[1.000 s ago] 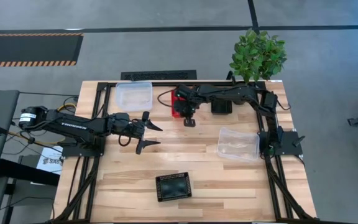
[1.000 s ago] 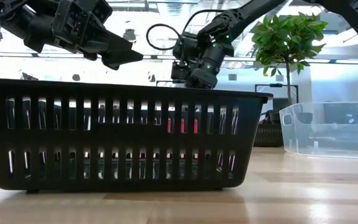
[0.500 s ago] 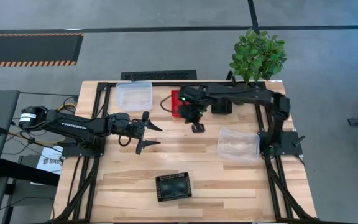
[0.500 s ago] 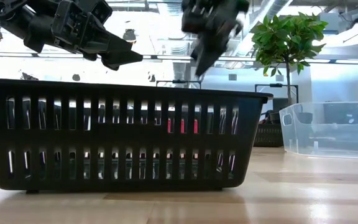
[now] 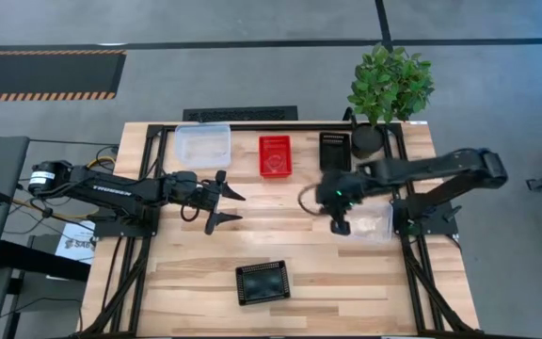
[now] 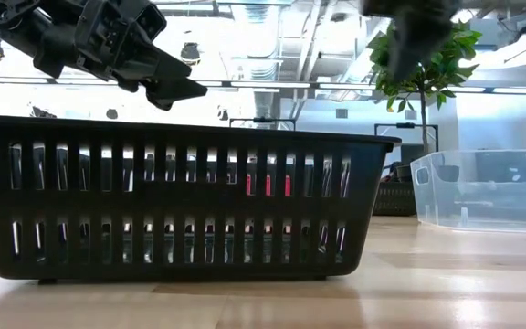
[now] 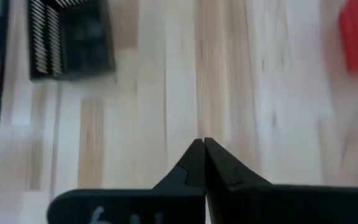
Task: Stack baskets by color
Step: Stack the bottom black basket on the top black basket
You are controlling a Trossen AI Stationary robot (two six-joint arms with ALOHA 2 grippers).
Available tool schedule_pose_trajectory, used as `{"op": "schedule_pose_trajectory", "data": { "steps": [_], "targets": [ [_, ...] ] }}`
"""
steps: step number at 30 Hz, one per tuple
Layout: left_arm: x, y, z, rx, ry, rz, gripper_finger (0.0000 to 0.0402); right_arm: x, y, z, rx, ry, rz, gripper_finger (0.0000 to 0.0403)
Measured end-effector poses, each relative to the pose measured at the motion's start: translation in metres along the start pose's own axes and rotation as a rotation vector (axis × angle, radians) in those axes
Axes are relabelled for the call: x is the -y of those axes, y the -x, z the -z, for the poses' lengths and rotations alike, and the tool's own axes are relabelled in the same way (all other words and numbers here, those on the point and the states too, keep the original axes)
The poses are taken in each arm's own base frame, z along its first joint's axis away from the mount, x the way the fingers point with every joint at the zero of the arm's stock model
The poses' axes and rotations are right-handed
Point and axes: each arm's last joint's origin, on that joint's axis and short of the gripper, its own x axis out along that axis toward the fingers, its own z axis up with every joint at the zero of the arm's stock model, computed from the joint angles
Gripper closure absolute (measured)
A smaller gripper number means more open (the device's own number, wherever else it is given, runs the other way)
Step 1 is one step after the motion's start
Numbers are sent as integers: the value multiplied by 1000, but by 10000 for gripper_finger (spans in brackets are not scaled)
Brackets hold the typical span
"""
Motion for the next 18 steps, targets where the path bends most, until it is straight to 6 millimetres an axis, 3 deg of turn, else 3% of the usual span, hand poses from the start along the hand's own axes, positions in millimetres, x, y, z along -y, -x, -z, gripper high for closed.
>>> {"op": "schedule_pose_trajectory", "data": {
  "steps": [5, 9, 13, 18],
  "targets": [
    [0, 0, -1, 5, 46, 12, 141, -16, 0, 27, -79, -142, 1, 392],
    [6, -1, -1, 2, 147, 88, 141, -31, -4, 36, -84, -121, 26, 390],
    [26, -6, -10, -116, 218, 129, 141, -39, -10, 41, -73, -68, 76, 390],
    [61, -21, -36, -234, 191, 86, 141, -46, -14, 43, -72, -40, 73, 388]
  ]
}}
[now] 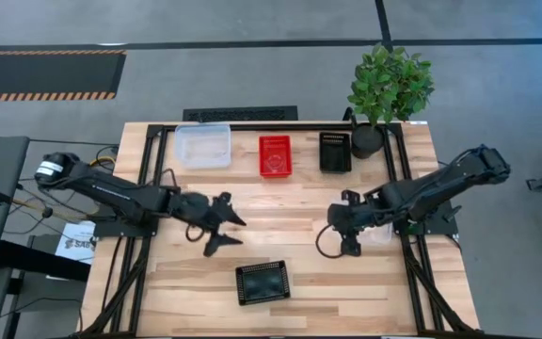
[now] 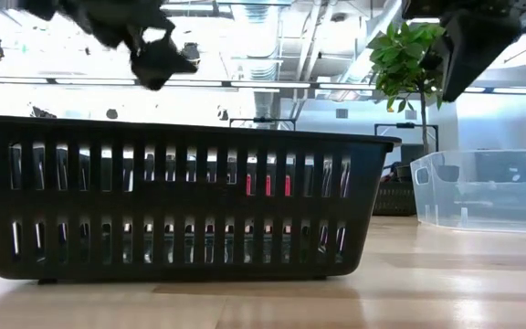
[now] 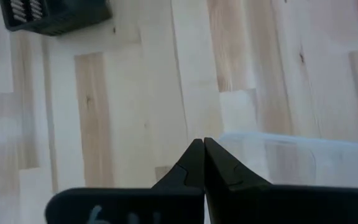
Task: Stack baskets by color
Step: Stack the bottom black basket on the top black basket
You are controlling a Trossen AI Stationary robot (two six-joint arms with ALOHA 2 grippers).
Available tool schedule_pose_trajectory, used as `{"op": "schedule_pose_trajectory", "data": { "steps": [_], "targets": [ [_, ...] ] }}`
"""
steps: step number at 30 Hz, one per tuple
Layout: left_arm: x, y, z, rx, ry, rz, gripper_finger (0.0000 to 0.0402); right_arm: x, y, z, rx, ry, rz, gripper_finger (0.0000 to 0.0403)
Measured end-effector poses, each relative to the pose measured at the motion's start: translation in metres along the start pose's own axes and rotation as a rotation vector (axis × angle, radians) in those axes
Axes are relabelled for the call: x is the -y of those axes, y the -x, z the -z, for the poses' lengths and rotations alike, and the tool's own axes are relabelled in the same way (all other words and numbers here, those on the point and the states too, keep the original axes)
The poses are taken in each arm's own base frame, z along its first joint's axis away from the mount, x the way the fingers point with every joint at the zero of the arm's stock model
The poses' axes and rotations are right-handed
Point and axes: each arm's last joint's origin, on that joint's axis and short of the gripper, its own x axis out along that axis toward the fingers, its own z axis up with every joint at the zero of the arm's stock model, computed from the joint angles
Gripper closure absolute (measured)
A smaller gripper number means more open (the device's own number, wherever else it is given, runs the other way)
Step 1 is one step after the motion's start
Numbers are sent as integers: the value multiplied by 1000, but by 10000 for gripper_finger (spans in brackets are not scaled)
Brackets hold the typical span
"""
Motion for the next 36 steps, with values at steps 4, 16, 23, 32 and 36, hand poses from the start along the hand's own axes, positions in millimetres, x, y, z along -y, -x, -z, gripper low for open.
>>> {"op": "schedule_pose_trajectory", "data": {
  "steps": [4, 16, 23, 32, 36],
  "targets": [
    [24, -22, -8, -95, -2, -20, 141, -8, 1, 3, 19, 43, 14, 388],
    [67, -109, -10, -318, -10, -16, 141, -61, 14, 34, 150, 157, 46, 386],
    [69, -128, -5, -363, 24, -54, 141, -89, 25, 60, 221, 189, 20, 389],
    [62, -134, 10, -422, 111, -197, 141, -105, 36, 82, 304, 224, 21, 389],
    [59, -147, 29, -497, 147, -204, 141, -107, 36, 87, 324, 231, 20, 388]
  ]
}}
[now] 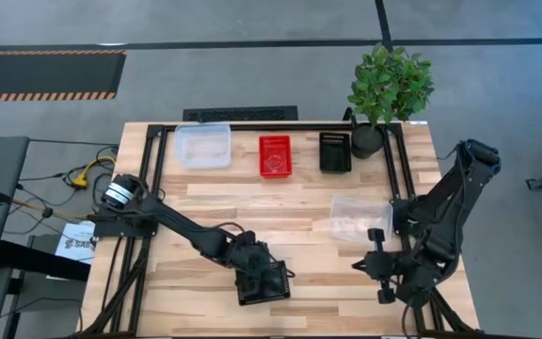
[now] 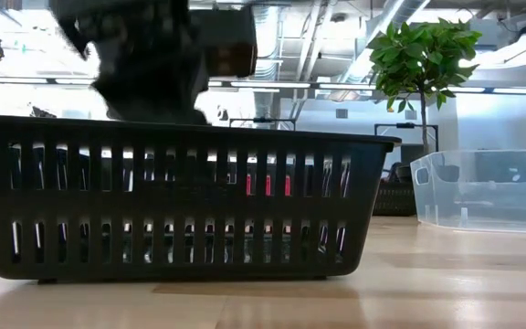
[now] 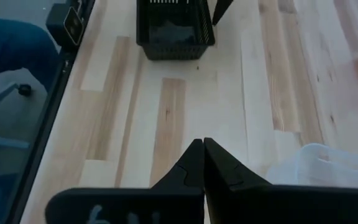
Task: Stack baskets by color
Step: Stack the bottom black basket on the top black basket
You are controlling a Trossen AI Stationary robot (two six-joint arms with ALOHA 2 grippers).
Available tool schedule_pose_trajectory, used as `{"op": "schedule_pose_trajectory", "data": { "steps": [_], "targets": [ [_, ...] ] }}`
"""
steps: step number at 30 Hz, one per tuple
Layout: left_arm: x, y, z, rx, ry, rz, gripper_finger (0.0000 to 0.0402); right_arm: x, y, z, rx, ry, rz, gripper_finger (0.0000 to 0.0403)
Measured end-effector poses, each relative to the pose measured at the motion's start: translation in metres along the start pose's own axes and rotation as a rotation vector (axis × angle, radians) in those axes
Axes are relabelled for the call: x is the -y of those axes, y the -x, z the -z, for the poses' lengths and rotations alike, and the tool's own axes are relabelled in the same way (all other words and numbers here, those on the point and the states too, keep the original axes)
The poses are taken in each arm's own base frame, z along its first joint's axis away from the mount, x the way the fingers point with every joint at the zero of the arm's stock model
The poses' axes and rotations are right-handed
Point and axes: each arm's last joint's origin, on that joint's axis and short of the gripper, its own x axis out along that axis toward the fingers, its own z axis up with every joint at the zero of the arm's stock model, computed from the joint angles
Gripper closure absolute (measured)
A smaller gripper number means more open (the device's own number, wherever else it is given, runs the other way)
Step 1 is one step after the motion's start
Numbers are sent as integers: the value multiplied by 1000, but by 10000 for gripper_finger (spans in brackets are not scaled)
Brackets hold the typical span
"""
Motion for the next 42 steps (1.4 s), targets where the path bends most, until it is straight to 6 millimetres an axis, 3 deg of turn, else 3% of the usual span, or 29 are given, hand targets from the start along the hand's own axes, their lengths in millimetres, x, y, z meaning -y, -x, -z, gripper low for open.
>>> {"op": "schedule_pose_trajectory", "data": {
  "steps": [8, 28, 33, 42],
  "targets": [
    [-2, -14, 7, -46, 18, -11, 141, 4, -12, 16, -32, 19, 34, 388],
    [2, -1, -5, 5, -39, -23, 147, 8, -20, 24, -48, -20, 53, 388],
    [1, -1, -4, -6, -42, -34, 196, 8, -20, 24, -48, -20, 53, 384],
    [0, -2, -4, -8, -49, -36, 324, 8, -20, 24, -47, -19, 56, 387]
  ]
}}
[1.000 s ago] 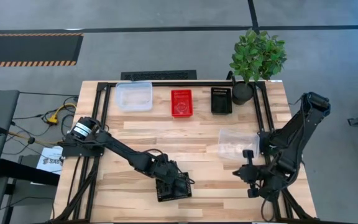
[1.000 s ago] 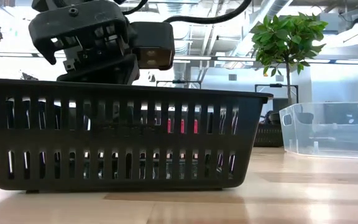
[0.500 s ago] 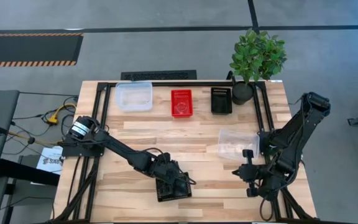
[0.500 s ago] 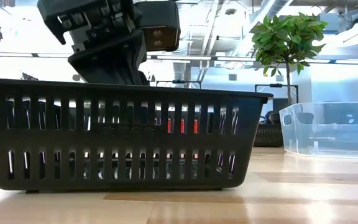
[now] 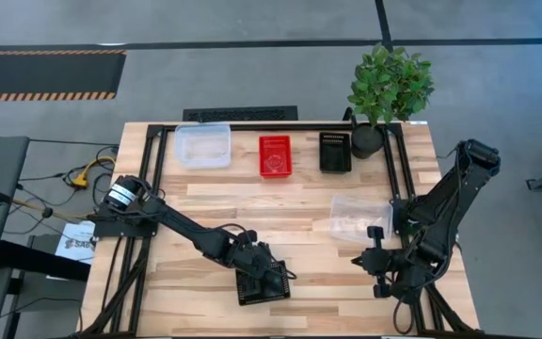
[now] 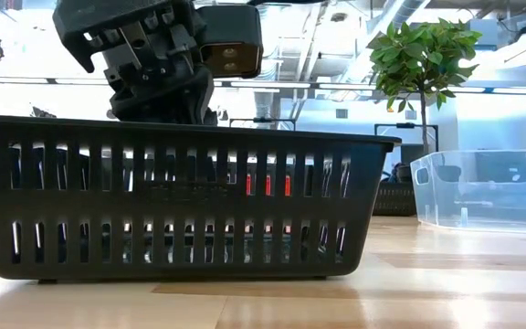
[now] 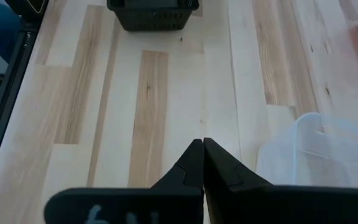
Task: Stack baskets by color
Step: Stack the bottom black basket on the top black basket
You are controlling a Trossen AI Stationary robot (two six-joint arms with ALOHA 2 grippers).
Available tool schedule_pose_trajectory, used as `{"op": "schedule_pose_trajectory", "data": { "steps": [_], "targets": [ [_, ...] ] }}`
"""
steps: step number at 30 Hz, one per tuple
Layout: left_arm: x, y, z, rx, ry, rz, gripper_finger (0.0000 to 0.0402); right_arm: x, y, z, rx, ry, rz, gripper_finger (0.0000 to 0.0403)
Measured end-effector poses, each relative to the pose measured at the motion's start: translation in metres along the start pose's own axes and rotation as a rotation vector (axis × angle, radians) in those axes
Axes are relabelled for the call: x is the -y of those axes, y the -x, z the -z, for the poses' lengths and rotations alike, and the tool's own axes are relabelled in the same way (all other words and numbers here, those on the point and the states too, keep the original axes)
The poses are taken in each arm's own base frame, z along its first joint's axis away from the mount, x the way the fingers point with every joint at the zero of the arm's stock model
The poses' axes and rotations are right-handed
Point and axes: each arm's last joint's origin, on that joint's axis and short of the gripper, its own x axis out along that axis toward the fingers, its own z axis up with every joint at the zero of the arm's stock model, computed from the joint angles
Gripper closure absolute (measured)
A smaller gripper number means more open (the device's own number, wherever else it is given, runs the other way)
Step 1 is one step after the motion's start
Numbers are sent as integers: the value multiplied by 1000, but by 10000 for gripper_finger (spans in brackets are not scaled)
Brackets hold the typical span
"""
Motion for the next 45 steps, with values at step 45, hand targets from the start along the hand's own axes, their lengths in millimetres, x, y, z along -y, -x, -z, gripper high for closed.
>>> {"op": "schedule_pose_trajectory", "data": {
  "steps": [45],
  "targets": [
    [-237, 111, -180, 832, 1095, -210, 401, 8, -5, -7, 51, -1, 89, 388]
  ]
}}
